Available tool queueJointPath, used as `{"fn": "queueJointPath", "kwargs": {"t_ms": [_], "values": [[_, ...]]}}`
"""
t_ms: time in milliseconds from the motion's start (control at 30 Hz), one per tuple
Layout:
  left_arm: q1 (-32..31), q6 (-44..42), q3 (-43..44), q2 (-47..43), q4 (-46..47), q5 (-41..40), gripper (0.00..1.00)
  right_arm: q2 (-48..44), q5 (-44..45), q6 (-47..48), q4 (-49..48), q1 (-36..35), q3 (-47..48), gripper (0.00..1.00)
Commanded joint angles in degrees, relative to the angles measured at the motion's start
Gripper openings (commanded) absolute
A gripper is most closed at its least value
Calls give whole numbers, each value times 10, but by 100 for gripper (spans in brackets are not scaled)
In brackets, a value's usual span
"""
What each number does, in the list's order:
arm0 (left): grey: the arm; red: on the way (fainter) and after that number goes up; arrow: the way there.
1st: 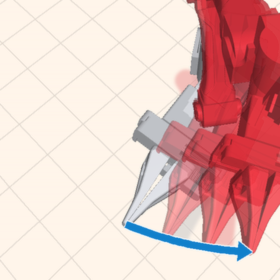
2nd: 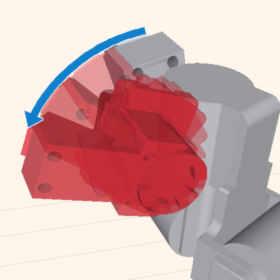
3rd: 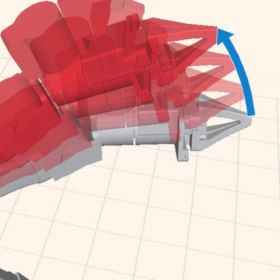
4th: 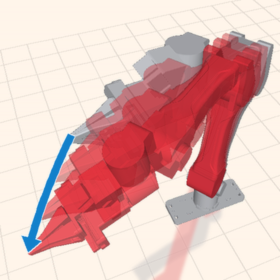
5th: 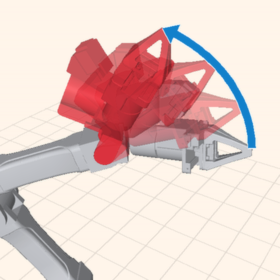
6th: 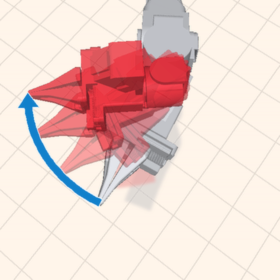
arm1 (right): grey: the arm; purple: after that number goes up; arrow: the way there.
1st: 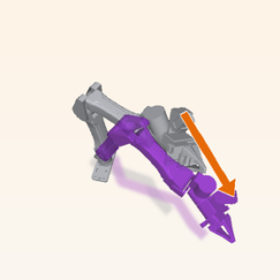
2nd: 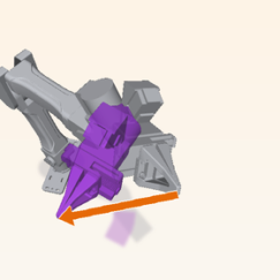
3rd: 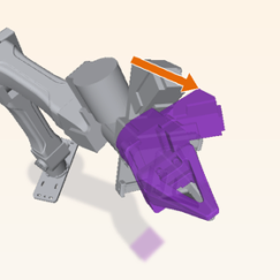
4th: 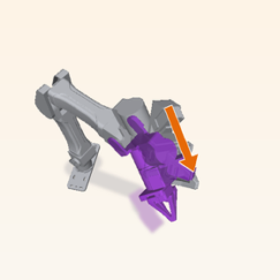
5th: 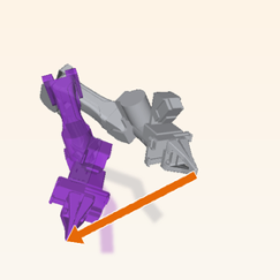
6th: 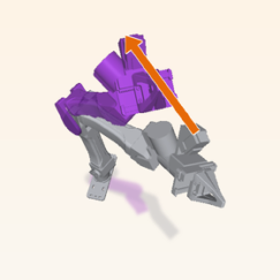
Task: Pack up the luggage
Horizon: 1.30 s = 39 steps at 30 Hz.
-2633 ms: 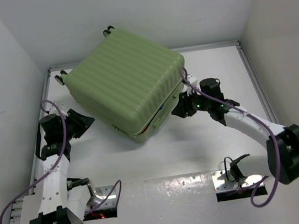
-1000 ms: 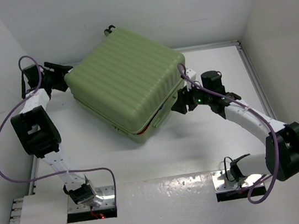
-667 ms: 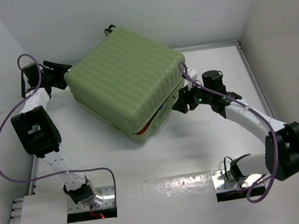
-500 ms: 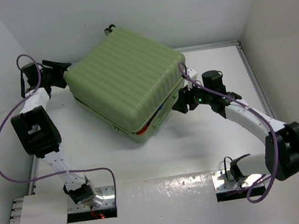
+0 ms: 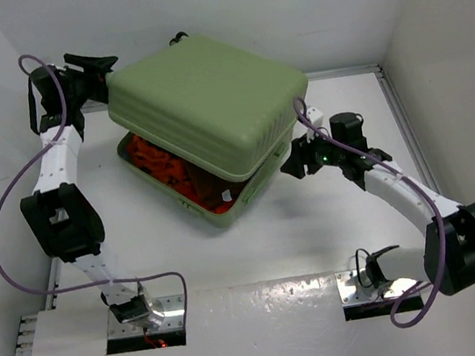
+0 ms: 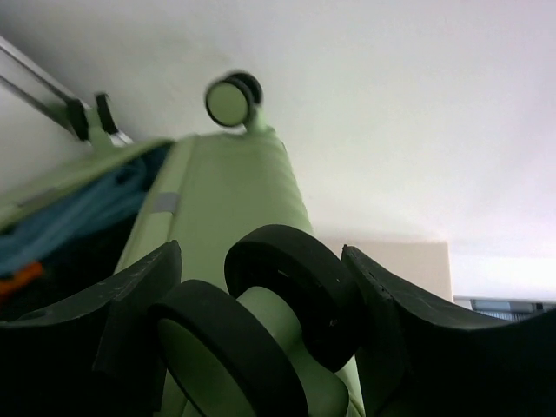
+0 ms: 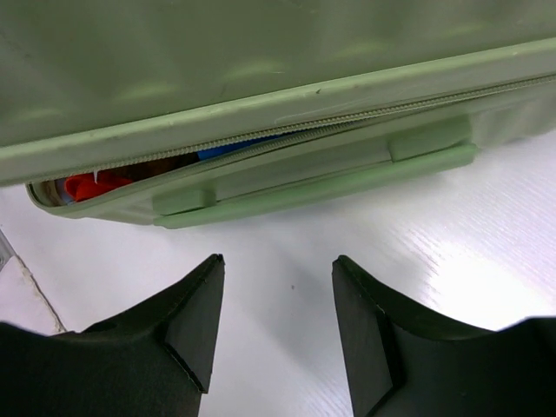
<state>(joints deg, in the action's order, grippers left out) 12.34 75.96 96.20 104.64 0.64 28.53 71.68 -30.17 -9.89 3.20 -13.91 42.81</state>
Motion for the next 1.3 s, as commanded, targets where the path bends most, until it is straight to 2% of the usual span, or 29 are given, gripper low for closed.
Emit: {"fn": "queueJointPath", "kwargs": {"t_ms": [0, 133, 367, 667, 800, 1000, 1067, 1133, 1267], "values": [[-18, -5, -23, -63, 23, 57, 0, -18, -1, 7, -5, 12, -4, 53], [1, -47, -99, -104, 17, 50, 0, -20, -2, 9, -1, 22, -5, 53], [58, -109, -215, -124, 13, 15, 0, -22, -6, 16, 2, 38, -8, 54], [88, -115, -156, -32, 63, -8, 0, -15, -6, 24, 10, 42, -10, 54], [100, -107, -79, 12, 38, -2, 0, -10, -6, 25, 3, 42, -5, 54], [111, -127, -68, 48, 18, 5, 0, -7, -6, 26, 17, 42, -4, 54], [111, -134, -83, 48, 11, 23, 15, -6, -7, 31, 16, 42, -4, 54], [111, -134, -126, 31, 45, 35, 39, -8, -7, 32, 16, 42, -5, 54], [105, -156, -176, -13, 59, 45, 44, -1, -6, 37, 15, 43, -3, 54]]}}
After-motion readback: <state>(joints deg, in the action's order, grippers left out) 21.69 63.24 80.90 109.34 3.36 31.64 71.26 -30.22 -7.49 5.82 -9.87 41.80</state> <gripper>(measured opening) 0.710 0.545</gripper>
